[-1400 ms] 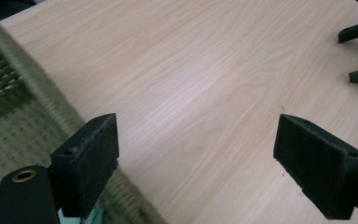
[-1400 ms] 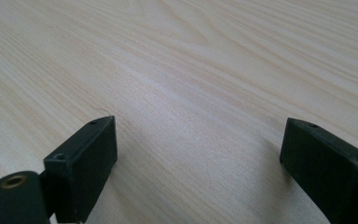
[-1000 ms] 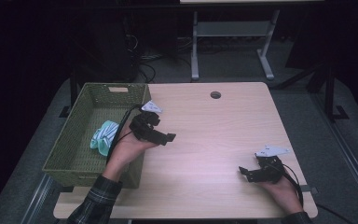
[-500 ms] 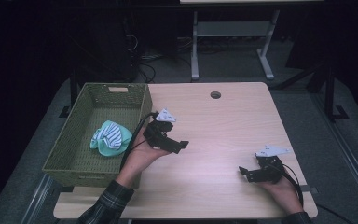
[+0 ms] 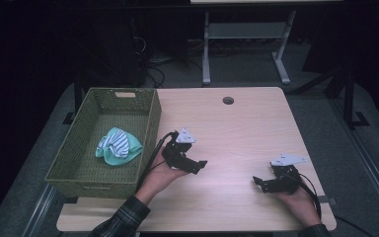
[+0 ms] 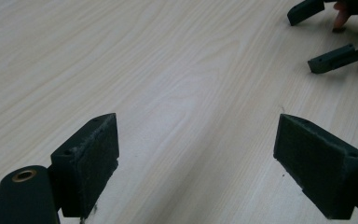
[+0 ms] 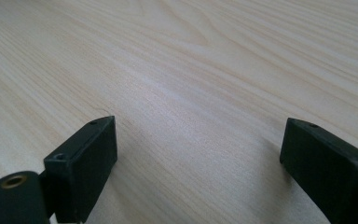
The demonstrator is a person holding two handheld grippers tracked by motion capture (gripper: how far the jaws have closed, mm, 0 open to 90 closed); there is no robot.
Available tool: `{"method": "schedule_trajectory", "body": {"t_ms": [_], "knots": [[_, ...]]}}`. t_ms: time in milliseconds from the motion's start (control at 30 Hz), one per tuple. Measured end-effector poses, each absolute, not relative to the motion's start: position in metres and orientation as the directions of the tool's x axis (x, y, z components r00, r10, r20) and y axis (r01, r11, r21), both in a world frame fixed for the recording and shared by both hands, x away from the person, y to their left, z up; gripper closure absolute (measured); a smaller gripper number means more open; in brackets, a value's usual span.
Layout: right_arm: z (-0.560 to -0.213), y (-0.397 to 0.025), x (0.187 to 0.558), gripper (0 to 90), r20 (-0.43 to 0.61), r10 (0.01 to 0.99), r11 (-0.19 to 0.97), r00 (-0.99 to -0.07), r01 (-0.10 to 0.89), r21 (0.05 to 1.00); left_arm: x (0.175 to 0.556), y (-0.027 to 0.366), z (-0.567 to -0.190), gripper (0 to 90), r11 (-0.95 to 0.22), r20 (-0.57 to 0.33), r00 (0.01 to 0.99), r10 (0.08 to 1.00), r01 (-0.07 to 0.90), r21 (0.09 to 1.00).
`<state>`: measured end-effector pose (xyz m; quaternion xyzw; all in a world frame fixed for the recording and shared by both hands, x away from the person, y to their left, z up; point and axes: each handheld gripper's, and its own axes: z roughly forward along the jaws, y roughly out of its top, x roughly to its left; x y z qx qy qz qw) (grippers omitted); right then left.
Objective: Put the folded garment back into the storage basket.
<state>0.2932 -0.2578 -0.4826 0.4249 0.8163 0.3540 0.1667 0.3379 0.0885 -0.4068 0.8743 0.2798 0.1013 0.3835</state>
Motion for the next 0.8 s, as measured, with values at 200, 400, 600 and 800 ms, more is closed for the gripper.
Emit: {"method": "schedule_trajectory", "body": {"t_ms": [200,400,600,800], "knots": [[-0.483,-0.258,0.293,10.3,0.028,0.812,0.389,-0.584,0.575,0.72,0.335,0.084,-0.426,13.2,-0.566,-0.029,0.827,0.561,0.409,0.716],[-0.483,-0.258,0.293,10.3,0.029,0.812,0.388,-0.583,0.576,0.72,0.332,0.085,-0.442,13.1,-0.571,-0.009,0.821,0.571,0.404,0.715],[-0.483,-0.258,0.293,10.3,0.029,0.812,0.388,-0.583,0.576,0.72,0.33,0.082,-0.456,12.7,-0.599,0.006,0.829,0.56,0.399,0.695],[-0.483,-0.258,0.293,10.3,0.029,0.812,0.388,-0.583,0.575,0.72,0.329,0.079,-0.464,12.6,-0.612,0.032,0.829,0.558,0.385,0.691]]}}
